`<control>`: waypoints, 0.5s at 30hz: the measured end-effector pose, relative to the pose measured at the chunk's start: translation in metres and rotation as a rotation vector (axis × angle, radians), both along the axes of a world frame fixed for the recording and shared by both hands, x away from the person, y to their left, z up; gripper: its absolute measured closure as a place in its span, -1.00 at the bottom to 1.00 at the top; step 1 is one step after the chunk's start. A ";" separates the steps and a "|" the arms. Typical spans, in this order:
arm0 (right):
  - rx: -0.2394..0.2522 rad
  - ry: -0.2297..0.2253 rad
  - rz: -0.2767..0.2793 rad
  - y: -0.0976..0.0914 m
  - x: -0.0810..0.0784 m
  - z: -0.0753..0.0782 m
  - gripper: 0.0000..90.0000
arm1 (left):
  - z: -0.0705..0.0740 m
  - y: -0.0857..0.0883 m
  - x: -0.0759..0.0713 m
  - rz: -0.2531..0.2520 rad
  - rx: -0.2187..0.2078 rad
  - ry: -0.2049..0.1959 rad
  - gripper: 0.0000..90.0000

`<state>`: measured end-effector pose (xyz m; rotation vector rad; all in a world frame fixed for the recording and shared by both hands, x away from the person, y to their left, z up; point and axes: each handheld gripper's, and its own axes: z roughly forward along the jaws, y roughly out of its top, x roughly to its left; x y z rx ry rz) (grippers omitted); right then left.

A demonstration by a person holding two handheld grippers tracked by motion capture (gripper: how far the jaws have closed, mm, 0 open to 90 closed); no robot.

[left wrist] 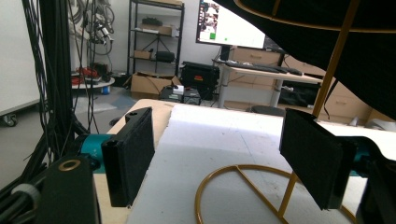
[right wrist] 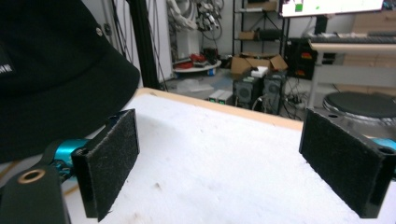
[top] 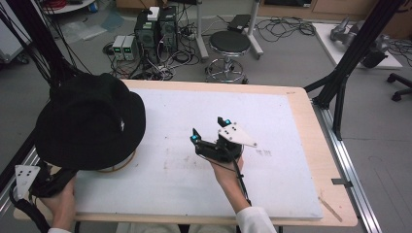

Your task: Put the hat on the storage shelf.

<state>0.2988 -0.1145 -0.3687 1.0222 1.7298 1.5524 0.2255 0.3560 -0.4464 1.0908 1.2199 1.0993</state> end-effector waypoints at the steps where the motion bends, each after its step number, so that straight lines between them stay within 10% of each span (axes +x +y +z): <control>1: -0.006 0.003 -0.013 -0.004 -0.001 -0.001 -0.75 | 0.000 0.000 0.000 0.001 -0.001 0.000 -0.41; 15: 0.031 0.069 -0.192 -0.083 -0.018 -0.042 -0.75 | 0.000 -0.001 0.001 -0.003 -0.009 0.001 -0.41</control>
